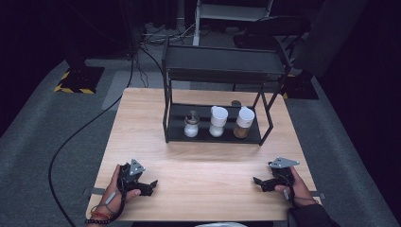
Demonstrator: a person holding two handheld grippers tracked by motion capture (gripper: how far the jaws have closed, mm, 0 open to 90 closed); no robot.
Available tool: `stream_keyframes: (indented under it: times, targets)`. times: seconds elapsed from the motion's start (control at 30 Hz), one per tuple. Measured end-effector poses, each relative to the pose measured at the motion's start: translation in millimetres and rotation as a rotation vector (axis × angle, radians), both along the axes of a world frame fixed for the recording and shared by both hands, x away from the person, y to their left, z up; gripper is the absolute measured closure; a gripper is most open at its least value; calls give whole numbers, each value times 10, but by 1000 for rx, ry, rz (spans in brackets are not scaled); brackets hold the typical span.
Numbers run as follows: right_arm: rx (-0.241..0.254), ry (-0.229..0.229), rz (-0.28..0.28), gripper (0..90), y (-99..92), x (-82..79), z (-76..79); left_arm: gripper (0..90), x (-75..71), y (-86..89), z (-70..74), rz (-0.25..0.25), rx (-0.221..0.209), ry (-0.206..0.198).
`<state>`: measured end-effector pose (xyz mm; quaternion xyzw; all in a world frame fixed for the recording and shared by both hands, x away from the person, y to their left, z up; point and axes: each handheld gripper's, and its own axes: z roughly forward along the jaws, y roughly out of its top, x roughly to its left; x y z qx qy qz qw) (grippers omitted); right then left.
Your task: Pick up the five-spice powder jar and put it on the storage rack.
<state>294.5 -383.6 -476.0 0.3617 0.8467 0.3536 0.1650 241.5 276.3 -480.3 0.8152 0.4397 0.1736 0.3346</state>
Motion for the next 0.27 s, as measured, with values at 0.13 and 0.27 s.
stream_keyframes:
  times: [0.13,0.27]
  targets:
    - [0,0,0,2,0,1,0,6,0,0,0,0,0,0]
    - [0,1,0,2,-1,1,0,6,2,1,0,0,-1,0]
